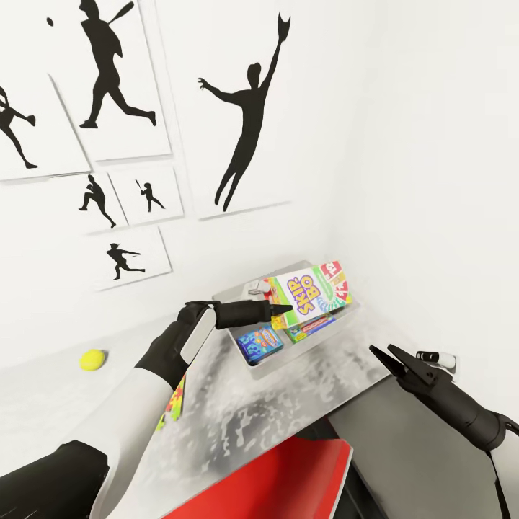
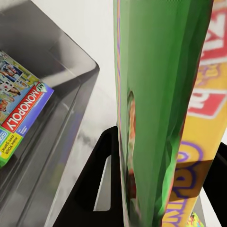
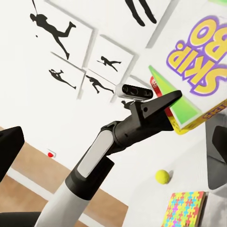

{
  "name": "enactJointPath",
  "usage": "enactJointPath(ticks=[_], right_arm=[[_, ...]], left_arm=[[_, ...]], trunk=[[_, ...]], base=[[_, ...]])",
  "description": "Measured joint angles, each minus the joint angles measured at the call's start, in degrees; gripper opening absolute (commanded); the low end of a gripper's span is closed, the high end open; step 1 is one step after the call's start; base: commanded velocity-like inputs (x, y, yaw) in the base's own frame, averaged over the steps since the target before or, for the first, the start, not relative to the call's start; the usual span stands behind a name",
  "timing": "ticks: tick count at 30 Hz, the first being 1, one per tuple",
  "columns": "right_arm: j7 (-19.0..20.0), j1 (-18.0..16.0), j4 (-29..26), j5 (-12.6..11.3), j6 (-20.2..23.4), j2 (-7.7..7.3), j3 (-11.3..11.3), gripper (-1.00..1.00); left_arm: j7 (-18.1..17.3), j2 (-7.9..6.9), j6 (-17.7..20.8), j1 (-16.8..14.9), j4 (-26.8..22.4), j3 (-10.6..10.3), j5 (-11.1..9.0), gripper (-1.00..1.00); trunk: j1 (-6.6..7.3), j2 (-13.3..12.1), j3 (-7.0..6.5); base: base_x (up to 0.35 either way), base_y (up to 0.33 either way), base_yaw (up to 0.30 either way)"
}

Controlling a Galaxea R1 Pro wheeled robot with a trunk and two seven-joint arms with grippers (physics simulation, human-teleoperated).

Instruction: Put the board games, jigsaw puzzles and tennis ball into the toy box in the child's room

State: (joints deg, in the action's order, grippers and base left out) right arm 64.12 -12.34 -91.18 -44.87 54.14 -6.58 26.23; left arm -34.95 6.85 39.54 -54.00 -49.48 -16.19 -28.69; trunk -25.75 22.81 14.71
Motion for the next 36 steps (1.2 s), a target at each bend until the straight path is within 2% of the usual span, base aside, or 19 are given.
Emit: enactJointPath(ticks=[20,27,36], right_arm=[[-0.1,0.0,0.0,0.0,0.0,0.00,0.0,1.00],[-0.1,0.0,0.0,0.0,-0.1,0.00,0.0,1.00],[-0.1,0.0,0.0,0.0,-0.2,0.02,-0.1,1.00]], left_arm=[[0.6,-0.20,-0.2,0.0,0.1,0.2,0.2,-1.00],[1.0,-0.21,-0.3,0.0,0.3,3.0,0.4,-1.00],[4.1,-0.26,-0.4,0.0,0.5,3.6,0.5,-1.00]], trunk=[[0.00,0.0,0.00],[0.00,0.0,0.00],[0.00,0.0,0.00]], base=[[0.000,0.000,0.000],[0.000,0.000,0.000],[0.000,0.000,0.000]])
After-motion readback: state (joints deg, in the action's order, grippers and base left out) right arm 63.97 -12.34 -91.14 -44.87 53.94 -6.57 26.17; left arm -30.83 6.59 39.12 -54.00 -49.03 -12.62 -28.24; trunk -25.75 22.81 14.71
